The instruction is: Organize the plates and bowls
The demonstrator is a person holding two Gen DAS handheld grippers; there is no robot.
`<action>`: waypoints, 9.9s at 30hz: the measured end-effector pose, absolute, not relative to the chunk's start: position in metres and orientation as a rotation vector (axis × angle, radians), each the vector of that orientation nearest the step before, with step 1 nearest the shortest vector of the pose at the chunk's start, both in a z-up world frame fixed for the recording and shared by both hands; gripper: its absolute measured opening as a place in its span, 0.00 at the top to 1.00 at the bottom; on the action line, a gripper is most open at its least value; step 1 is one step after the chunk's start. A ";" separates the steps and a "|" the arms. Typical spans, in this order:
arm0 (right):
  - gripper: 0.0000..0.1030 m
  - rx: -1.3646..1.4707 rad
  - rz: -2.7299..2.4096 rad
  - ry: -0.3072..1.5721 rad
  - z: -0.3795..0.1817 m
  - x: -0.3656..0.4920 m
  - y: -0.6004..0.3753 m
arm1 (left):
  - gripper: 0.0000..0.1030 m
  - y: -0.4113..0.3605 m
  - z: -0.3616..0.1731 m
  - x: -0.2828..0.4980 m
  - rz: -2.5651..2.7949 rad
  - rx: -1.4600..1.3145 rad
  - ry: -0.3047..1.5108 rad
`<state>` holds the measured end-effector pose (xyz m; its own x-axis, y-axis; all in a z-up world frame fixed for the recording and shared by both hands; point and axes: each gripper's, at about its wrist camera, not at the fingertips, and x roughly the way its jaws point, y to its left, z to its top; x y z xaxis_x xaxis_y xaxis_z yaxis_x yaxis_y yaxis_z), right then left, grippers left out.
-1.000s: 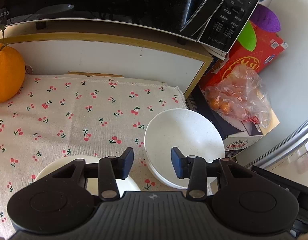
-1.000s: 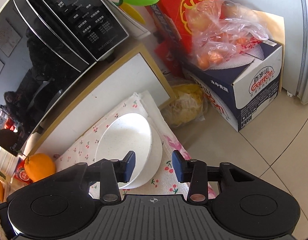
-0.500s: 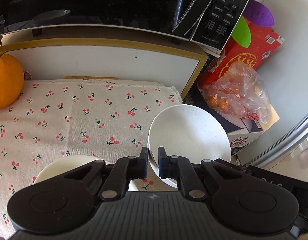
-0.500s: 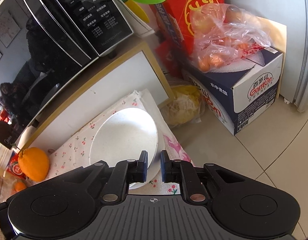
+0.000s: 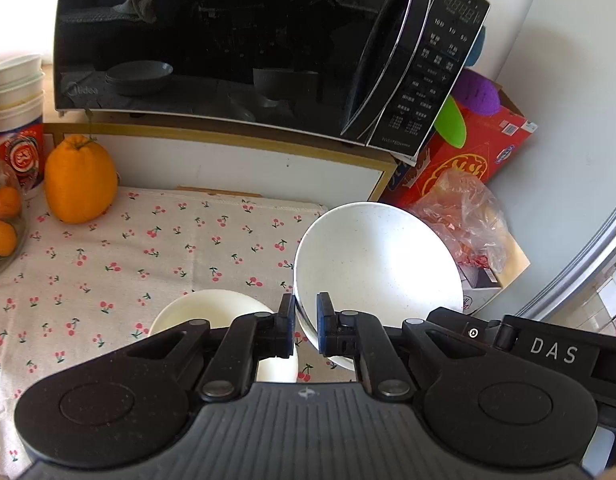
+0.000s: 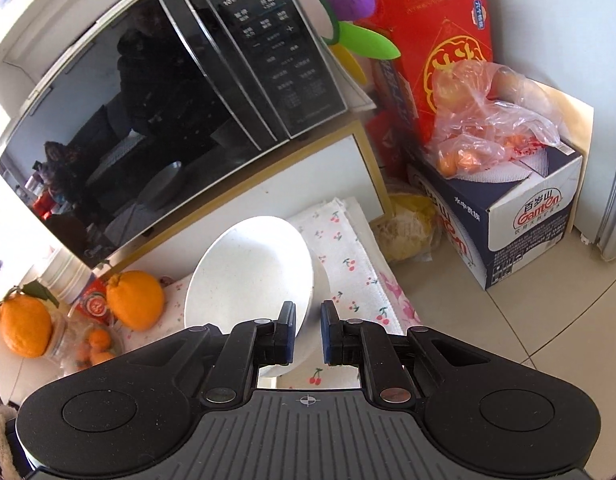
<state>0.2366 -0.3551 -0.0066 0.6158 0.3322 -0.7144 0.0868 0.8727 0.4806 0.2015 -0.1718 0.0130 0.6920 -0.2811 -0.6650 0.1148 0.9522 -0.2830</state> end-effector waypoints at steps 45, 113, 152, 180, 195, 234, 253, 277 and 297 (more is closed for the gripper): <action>0.81 0.202 0.398 1.253 -0.029 0.065 -0.262 | 0.91 -0.083 -0.049 0.041 -0.203 -0.244 0.993; 0.42 0.404 0.022 1.160 -0.067 0.158 -0.334 | 0.49 -0.147 -0.045 0.156 -0.220 -0.134 0.936; 0.87 0.335 0.282 1.021 -0.012 0.118 -0.304 | 0.92 -0.094 -0.014 0.094 -0.311 -0.314 0.869; 0.84 0.105 0.412 1.151 -0.022 0.079 -0.258 | 0.91 -0.082 -0.038 0.049 -0.220 -0.179 0.896; 0.83 0.080 0.413 1.165 -0.024 0.079 -0.260 | 0.89 -0.085 -0.044 0.046 -0.229 -0.165 0.924; 0.59 0.355 0.229 1.107 -0.036 0.143 -0.307 | 0.54 -0.090 -0.023 0.130 -0.182 -0.192 0.867; 0.55 0.564 0.215 1.099 -0.071 0.213 -0.311 | 0.36 -0.092 -0.041 0.200 -0.151 -0.295 0.885; 0.91 0.615 0.240 1.093 -0.093 0.233 -0.289 | 0.90 -0.092 -0.062 0.217 -0.194 -0.370 0.917; 0.87 0.507 0.320 1.033 -0.028 0.183 -0.296 | 0.90 -0.084 -0.021 0.153 -0.248 -0.401 0.831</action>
